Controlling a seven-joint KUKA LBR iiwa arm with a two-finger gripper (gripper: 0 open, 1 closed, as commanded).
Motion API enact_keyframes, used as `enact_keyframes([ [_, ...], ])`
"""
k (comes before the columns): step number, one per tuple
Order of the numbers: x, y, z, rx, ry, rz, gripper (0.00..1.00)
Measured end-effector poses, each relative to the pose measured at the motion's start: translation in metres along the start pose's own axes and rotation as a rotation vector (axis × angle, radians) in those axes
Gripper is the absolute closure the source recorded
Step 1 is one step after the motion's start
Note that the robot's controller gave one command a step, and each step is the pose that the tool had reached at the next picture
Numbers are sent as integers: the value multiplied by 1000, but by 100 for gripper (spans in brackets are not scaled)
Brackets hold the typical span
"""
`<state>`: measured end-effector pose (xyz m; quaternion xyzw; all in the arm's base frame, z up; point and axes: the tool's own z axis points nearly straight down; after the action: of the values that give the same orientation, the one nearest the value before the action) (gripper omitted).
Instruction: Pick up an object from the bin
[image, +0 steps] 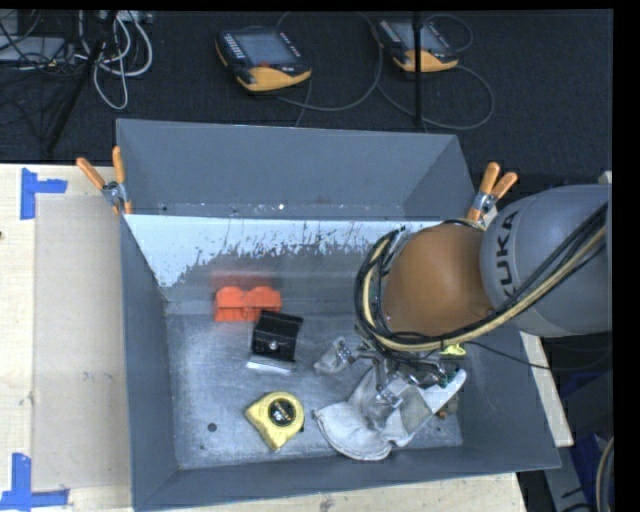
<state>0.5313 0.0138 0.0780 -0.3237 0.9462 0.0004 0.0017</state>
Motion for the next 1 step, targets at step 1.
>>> enact_keyframes([
  [1, -69, -44, 3, -2, 7, 287, 100],
])
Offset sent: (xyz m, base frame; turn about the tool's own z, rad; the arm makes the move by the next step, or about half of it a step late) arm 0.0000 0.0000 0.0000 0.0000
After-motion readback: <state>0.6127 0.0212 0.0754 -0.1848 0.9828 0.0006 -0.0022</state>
